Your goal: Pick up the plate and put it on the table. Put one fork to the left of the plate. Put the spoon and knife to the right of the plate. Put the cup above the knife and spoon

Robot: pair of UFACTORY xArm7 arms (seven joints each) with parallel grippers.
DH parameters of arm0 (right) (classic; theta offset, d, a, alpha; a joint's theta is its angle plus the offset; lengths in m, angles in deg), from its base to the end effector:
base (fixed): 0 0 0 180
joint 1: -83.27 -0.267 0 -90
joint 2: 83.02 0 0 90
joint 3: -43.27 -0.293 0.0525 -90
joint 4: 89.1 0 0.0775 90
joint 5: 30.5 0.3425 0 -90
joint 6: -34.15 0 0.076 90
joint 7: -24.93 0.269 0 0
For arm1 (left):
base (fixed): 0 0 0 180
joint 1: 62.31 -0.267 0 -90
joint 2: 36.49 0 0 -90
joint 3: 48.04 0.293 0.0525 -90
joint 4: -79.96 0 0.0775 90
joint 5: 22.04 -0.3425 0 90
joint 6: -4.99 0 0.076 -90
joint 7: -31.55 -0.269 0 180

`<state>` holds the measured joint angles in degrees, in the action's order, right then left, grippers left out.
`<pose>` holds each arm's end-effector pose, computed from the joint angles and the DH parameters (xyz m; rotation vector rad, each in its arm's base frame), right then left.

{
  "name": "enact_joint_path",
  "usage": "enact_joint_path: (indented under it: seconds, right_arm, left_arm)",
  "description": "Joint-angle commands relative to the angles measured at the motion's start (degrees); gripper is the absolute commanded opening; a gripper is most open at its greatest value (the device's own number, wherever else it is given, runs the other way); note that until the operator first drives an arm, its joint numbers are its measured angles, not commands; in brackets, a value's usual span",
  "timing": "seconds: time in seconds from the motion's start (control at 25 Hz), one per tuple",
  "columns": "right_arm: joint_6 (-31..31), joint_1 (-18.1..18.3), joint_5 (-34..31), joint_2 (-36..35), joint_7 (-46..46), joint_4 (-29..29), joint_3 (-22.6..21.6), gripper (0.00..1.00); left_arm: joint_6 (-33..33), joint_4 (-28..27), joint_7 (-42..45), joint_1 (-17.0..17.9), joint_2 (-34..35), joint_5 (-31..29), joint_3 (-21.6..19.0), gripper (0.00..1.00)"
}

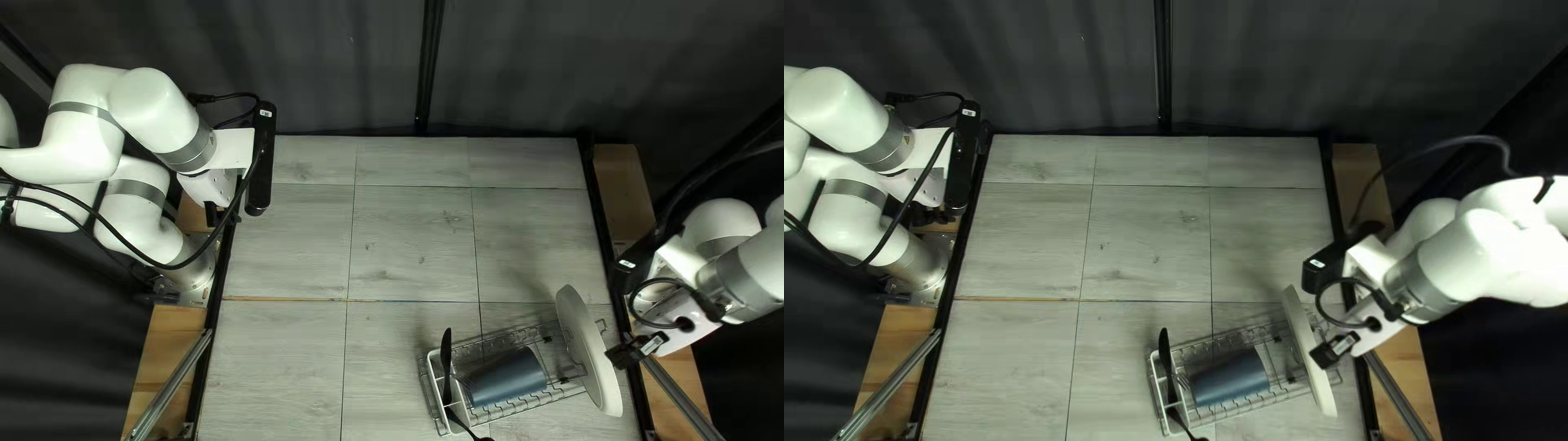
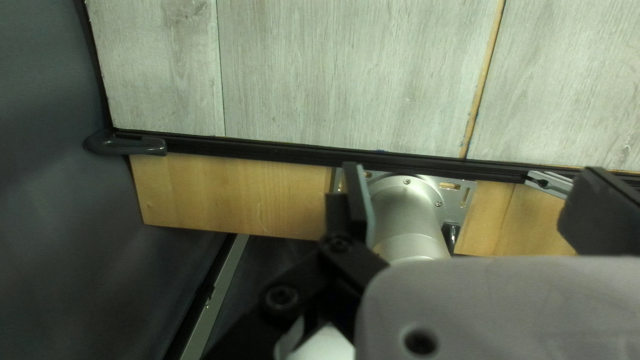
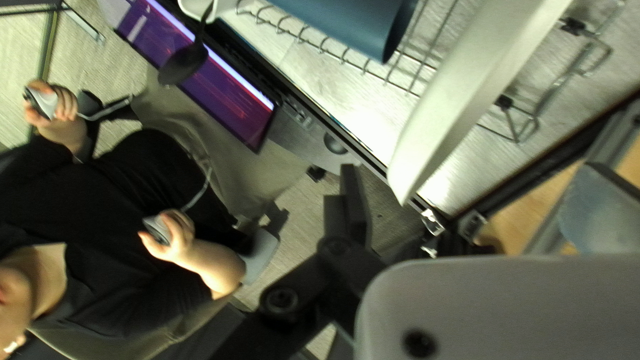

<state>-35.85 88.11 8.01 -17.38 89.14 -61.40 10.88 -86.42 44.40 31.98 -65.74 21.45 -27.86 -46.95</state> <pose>0.2399 0.2064 0.2682 -2.4670 1.3203 -0.2493 0.1999 0.0421 0.3002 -3.0521 -0.1254 -0.0514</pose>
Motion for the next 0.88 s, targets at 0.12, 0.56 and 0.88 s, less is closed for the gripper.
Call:
enact_joint_path:
  seconds: [0.12,0.56,0.88]
  right_arm:
    - [3.66,-0.59,2.59,2.05,2.63,-2.91,-3.87,1.00]
    - [9.23,0.04,4.08,5.27,7.48,-4.04,-11.39,1.00]
    - [10.48,0.76,3.09,8.84,11.37,-4.02,-15.32,1.00]
  left_arm:
    - [0.00,0.00,0.00,0.00,0.00,0.00,0.00,1.00]
    - [0.00,0.00,0.00,0.00,0.00,0.00,0.00,1.00]
    - [0.00,0.00,0.00,0.00,0.00,0.00,0.00,1.00]
